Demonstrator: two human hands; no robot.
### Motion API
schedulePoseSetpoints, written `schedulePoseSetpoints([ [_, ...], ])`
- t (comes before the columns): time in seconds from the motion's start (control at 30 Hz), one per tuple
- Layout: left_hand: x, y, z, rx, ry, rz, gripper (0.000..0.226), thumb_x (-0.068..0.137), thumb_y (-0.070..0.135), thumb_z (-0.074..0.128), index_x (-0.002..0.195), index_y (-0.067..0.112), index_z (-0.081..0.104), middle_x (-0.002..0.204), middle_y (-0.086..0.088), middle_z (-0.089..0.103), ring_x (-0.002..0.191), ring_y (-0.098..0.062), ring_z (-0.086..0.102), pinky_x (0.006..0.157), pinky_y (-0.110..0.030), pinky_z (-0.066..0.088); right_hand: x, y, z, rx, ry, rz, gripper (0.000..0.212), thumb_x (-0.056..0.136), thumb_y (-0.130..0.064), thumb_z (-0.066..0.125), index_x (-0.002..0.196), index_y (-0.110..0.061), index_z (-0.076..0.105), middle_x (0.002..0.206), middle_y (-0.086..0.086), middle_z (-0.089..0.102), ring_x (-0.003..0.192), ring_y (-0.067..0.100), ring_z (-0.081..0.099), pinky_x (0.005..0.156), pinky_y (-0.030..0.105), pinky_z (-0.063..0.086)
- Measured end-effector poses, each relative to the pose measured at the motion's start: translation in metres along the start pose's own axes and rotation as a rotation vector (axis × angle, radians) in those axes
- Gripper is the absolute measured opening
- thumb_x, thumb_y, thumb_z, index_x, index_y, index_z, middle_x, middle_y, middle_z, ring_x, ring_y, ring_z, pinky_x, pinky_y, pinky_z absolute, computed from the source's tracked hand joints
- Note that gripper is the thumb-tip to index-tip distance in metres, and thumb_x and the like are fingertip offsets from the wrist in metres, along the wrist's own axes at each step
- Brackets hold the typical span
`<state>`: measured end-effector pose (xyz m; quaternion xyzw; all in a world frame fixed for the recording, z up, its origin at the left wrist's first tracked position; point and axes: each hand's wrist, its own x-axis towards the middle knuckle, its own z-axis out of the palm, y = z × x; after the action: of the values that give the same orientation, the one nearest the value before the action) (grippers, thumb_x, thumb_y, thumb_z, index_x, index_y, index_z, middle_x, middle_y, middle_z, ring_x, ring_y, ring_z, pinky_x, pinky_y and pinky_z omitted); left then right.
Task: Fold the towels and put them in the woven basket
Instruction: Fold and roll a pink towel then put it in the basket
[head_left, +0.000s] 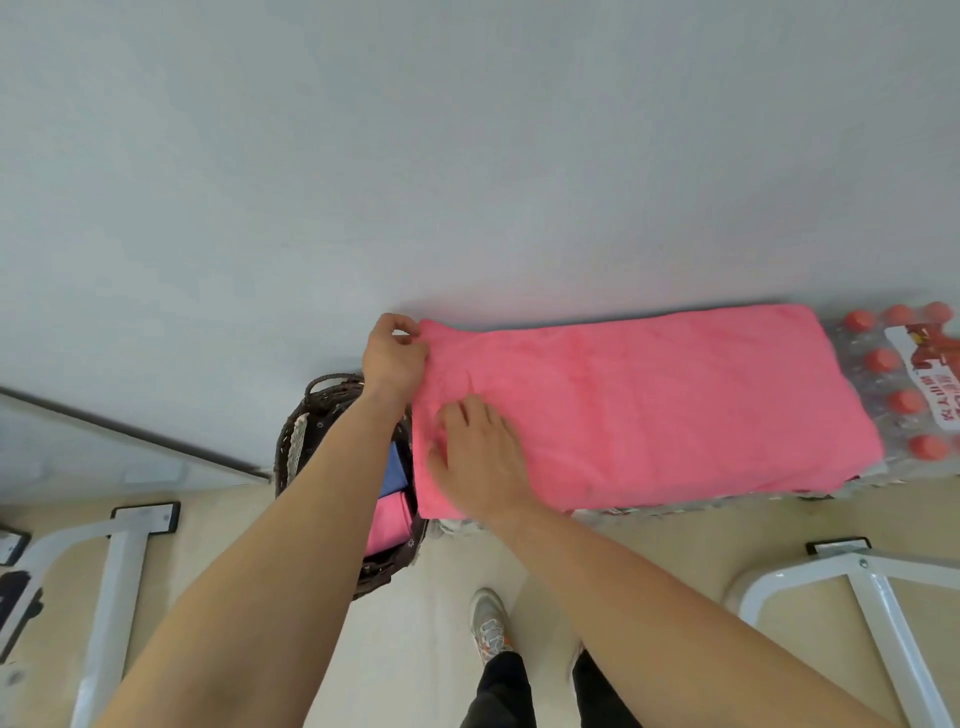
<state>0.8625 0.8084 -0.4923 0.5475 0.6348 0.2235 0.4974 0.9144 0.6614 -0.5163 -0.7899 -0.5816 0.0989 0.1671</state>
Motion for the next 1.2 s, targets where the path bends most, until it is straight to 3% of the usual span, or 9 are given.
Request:
schedulePoseSetpoints([
  [0.17, -0.017, 0.019, -0.009, -0.02, -0.051, 0.066, 0.028, 0.084, 0.0, 0.048, 0.086, 0.017, 0.071, 0.069, -0.001, 0.061, 0.048, -0.013, 0.05, 0.045, -0.021, 0.043, -0.01, -0.043, 0.005, 0.094, -0.032, 0.393, 0.069, 0.061, -0.076, 0.045, 0.096, -0.017, 0.052, 0.097, 0.001, 0.054, 0.086, 0.024, 0.054, 0.072, 0.039, 0.044],
  [0.27, -0.025, 0.03, -0.011, -0.053, -0.083, 0.064, 0.029, 0.087, 0.0, 0.049, 0.089, 0.015, 0.073, 0.073, -0.005, 0.067, 0.057, -0.02, 0.062, 0.055, -0.025, 0.056, -0.006, -0.05, -0.003, 0.112, -0.075, 0.489, 0.056, 0.074, -0.061, 0.06, 0.104, -0.014, 0.054, 0.104, 0.004, 0.056, 0.095, 0.027, 0.057, 0.079, 0.041, 0.044],
  [0.4, -0.034, 0.043, -0.006, -0.064, -0.099, 0.065, 0.032, 0.088, 0.001, 0.045, 0.088, 0.015, 0.074, 0.08, -0.005, 0.071, 0.071, -0.028, 0.072, 0.07, -0.033, 0.062, -0.006, -0.039, -0.023, 0.244, -0.13, 0.522, 0.021, 0.086, -0.024, 0.056, 0.104, -0.013, 0.052, 0.103, 0.008, 0.064, 0.098, 0.033, 0.062, 0.078, 0.04, 0.043],
  [0.63, -0.049, 0.079, 0.028, 0.133, -0.144, 0.224, 0.037, 0.087, 0.002, 0.04, 0.097, 0.013, 0.074, 0.073, -0.002, 0.072, 0.064, -0.018, 0.072, 0.071, -0.037, 0.062, -0.024, 0.002, -0.077, 0.528, -0.12, 0.502, 0.004, 0.091, -0.011, 0.045, 0.088, -0.012, 0.044, 0.092, 0.015, 0.059, 0.084, 0.036, 0.056, 0.065, 0.038, 0.037],
  [0.83, -0.065, 0.111, 0.081, 0.248, -0.169, 0.367, 0.045, 0.083, -0.005, 0.041, 0.11, 0.013, 0.072, 0.095, -0.007, 0.073, 0.069, -0.019, 0.071, 0.076, -0.028, 0.057, -0.039, 0.054, -0.121, 0.675, 0.018, 0.525, 0.014, 0.099, -0.025, 0.049, 0.096, -0.011, 0.048, 0.083, 0.002, 0.056, 0.071, 0.023, 0.053, 0.064, 0.034, 0.039],
  [0.9, -0.071, 0.119, 0.101, 0.275, -0.196, 0.417, 0.042, 0.084, -0.005, 0.043, 0.111, 0.013, 0.072, 0.096, -0.008, 0.074, 0.074, -0.021, 0.072, 0.082, -0.032, 0.058, -0.047, 0.075, -0.131, 0.61, 0.023, 0.51, 0.012, 0.095, -0.018, 0.055, 0.103, -0.009, 0.052, 0.094, 0.009, 0.061, 0.082, 0.028, 0.057, 0.069, 0.036, 0.044],
  [1.0, -0.084, 0.131, 0.128, 0.299, -0.23, 0.497, 0.035, 0.088, -0.002, 0.046, 0.107, 0.012, 0.072, 0.091, -0.007, 0.075, 0.072, -0.018, 0.072, 0.077, -0.031, 0.059, -0.063, 0.111, -0.144, 0.56, 0.038, 0.55, 0.013, 0.084, -0.004, 0.056, 0.096, -0.008, 0.054, 0.096, 0.012, 0.061, 0.087, 0.032, 0.056, 0.069, 0.037, 0.043],
  [1.1, -0.094, 0.141, 0.158, 0.326, -0.265, 0.568, 0.025, 0.093, 0.002, 0.049, 0.101, 0.011, 0.071, 0.09, -0.007, 0.073, 0.067, -0.017, 0.071, 0.069, -0.028, 0.057, -0.081, 0.149, -0.161, 0.553, 0.046, 0.628, 0.028, 0.08, -0.002, 0.055, 0.107, -0.008, 0.062, 0.102, 0.009, 0.067, 0.092, 0.031, 0.06, 0.078, 0.037, 0.049],
  [1.2, -0.099, 0.15, 0.189, 0.394, -0.282, 0.622, 0.021, 0.095, 0.008, 0.051, 0.097, 0.014, 0.071, 0.087, -0.009, 0.072, 0.074, -0.024, 0.071, 0.076, -0.038, 0.058, -0.1, 0.187, -0.177, 0.565, 0.076, 0.709, 0.038, 0.081, 0.001, 0.051, 0.115, -0.01, 0.063, 0.106, 0.009, 0.07, 0.097, 0.03, 0.063, 0.084, 0.035, 0.051],
])
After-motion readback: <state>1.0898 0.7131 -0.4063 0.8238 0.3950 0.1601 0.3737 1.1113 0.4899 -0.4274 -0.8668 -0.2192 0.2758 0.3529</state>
